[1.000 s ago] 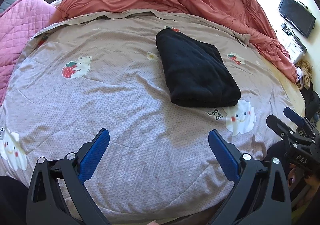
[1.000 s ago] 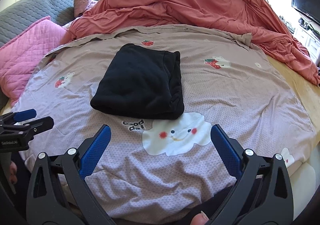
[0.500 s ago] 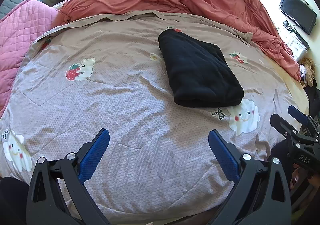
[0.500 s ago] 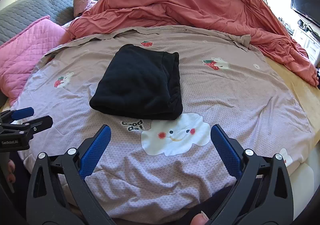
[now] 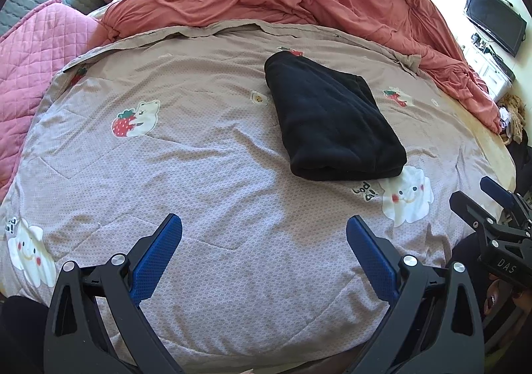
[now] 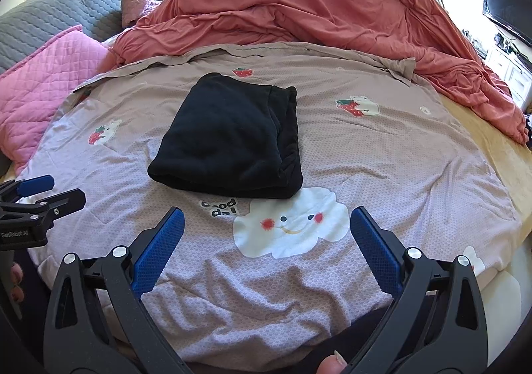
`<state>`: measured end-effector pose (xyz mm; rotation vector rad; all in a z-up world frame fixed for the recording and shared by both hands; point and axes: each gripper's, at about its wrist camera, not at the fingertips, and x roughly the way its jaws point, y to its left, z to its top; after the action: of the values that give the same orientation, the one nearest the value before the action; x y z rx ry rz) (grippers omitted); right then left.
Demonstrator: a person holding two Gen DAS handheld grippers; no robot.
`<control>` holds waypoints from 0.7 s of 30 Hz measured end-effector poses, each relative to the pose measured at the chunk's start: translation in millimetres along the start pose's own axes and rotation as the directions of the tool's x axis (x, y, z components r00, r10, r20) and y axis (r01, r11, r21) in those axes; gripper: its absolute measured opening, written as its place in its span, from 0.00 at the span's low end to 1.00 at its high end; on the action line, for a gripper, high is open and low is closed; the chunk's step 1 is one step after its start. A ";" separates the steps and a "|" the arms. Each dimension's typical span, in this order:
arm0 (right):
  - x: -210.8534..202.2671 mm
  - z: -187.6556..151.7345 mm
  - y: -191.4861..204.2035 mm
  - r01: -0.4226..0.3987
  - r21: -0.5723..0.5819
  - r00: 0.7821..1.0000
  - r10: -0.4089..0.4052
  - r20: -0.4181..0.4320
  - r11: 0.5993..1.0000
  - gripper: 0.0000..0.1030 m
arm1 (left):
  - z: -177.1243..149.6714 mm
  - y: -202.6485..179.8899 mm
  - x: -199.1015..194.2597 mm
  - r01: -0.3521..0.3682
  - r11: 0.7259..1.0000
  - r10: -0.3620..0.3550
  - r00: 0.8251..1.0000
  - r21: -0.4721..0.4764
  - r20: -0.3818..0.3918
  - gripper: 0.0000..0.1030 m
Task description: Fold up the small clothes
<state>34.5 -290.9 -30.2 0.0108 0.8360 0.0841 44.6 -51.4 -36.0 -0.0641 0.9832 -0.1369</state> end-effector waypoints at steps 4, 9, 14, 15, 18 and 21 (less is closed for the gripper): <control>-0.2 0.3 -1.8 -0.001 0.001 1.000 0.001 0.002 1.000 0.91 | 0.5 -0.2 -0.7 0.001 1.000 -0.001 1.000 0.001 0.000 0.96; -0.3 0.4 -1.7 -0.002 -0.001 1.000 0.002 0.002 1.000 0.91 | 1.2 1.0 -1.9 0.000 1.000 0.000 1.000 -0.002 0.000 0.96; -0.2 0.3 -3.0 -0.002 0.002 1.000 0.002 0.000 1.000 0.91 | 1.9 1.9 -2.0 -0.001 1.000 0.001 1.000 -0.004 -0.003 0.96; -0.6 0.6 -5.5 -0.003 0.004 1.000 0.003 0.000 1.000 0.91 | 1.7 2.8 -1.3 -0.001 1.000 0.001 1.000 -0.005 -0.004 0.96; -0.1 0.7 -5.4 -0.004 0.000 1.000 0.004 0.000 1.000 0.91 | 1.7 3.3 -1.2 -0.003 1.000 0.003 1.000 -0.004 -0.003 0.96; -0.2 0.6 -5.0 -0.003 -0.001 1.000 0.003 0.000 1.000 0.91 | 2.2 3.5 -1.3 -0.002 1.000 0.002 1.000 -0.004 -0.002 0.96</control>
<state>35.1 -295.9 -29.9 0.0113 0.8355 0.0875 46.0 -47.8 -34.1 -0.0665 0.9858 -0.1332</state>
